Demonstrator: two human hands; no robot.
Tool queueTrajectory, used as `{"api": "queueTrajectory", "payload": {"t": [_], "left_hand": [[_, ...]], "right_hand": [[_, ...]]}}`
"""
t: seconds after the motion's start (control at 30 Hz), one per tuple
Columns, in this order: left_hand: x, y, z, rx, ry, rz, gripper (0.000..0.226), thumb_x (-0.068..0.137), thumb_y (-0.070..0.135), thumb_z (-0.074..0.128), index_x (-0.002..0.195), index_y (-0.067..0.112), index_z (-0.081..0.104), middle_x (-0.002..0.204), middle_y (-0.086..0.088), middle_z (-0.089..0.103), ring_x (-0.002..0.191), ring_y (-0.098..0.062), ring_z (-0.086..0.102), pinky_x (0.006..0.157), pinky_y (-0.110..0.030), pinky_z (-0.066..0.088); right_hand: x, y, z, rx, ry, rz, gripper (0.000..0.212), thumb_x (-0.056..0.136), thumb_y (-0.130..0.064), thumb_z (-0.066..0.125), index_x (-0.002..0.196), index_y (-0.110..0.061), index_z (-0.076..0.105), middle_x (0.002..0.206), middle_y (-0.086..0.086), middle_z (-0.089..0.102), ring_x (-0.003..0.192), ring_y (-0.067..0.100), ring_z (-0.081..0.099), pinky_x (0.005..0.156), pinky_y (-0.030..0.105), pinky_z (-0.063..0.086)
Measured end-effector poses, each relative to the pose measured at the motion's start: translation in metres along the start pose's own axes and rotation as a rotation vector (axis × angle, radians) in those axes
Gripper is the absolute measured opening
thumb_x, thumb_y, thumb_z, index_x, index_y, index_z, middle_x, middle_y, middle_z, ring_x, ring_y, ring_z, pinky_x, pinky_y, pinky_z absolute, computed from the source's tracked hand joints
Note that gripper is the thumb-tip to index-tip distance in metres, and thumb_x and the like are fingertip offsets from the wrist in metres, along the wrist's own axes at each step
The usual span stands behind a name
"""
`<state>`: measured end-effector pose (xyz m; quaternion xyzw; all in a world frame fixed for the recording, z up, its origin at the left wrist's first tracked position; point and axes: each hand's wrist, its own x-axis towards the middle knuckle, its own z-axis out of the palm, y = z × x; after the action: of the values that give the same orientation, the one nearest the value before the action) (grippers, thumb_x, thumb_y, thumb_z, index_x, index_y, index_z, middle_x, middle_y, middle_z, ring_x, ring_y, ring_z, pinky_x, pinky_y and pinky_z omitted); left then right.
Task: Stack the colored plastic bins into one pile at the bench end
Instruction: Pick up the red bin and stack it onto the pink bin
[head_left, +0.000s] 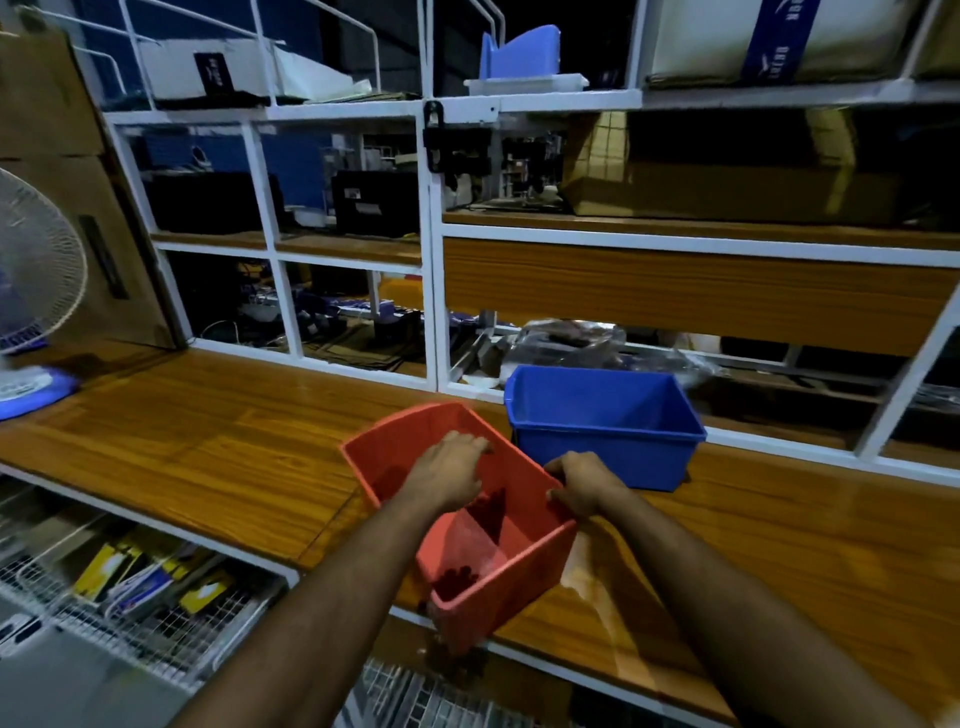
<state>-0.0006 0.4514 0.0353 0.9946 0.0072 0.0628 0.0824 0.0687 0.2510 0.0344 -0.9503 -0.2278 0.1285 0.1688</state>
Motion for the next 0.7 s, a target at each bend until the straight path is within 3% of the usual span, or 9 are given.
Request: {"api": "queueTrajectory", "payload": {"t": [0.33, 0.5, 0.6, 0.7], "left_hand": [[0.011, 0.059, 0.016, -0.026, -0.023, 0.118, 0.041, 0.085, 0.014, 0.056, 0.123, 0.031, 0.061, 0.12, -0.006, 0.063, 0.114, -0.025, 0.057, 0.098, -0.04, 0.047], [0.013, 0.069, 0.022, 0.015, -0.041, 0.089, 0.028, 0.086, 0.019, 0.057, 0.108, 0.032, 0.066, 0.104, -0.001, 0.07, 0.093, -0.022, 0.065, 0.073, -0.031, 0.049], [0.015, 0.07, 0.023, 0.029, 0.01, 0.074, 0.022, 0.084, 0.023, 0.055, 0.101, 0.03, 0.067, 0.096, 0.001, 0.071, 0.088, -0.021, 0.066, 0.065, -0.026, 0.039], [0.018, 0.067, 0.023, 0.011, 0.028, 0.018, 0.022, 0.086, 0.024, 0.052, 0.099, 0.028, 0.068, 0.097, -0.001, 0.072, 0.088, -0.022, 0.066, 0.067, -0.028, 0.043]], "right_hand": [[-0.02, 0.045, -0.017, -0.071, -0.028, -0.089, 0.041, 0.087, -0.013, 0.065, 0.124, -0.03, 0.068, 0.12, -0.007, 0.071, 0.108, 0.015, 0.064, 0.097, 0.034, 0.05], [-0.022, 0.053, -0.021, -0.106, -0.019, -0.105, 0.039, 0.086, -0.016, 0.067, 0.123, -0.029, 0.068, 0.122, -0.006, 0.07, 0.109, 0.015, 0.064, 0.097, 0.033, 0.05], [-0.026, 0.057, -0.022, -0.156, 0.097, -0.086, 0.039, 0.086, -0.019, 0.064, 0.124, -0.03, 0.066, 0.122, -0.004, 0.069, 0.111, 0.017, 0.063, 0.095, 0.033, 0.05], [-0.031, 0.062, -0.025, -0.136, 0.271, -0.079, 0.049, 0.085, -0.019, 0.061, 0.133, -0.025, 0.058, 0.133, 0.001, 0.061, 0.122, 0.023, 0.056, 0.101, 0.036, 0.046]]}}
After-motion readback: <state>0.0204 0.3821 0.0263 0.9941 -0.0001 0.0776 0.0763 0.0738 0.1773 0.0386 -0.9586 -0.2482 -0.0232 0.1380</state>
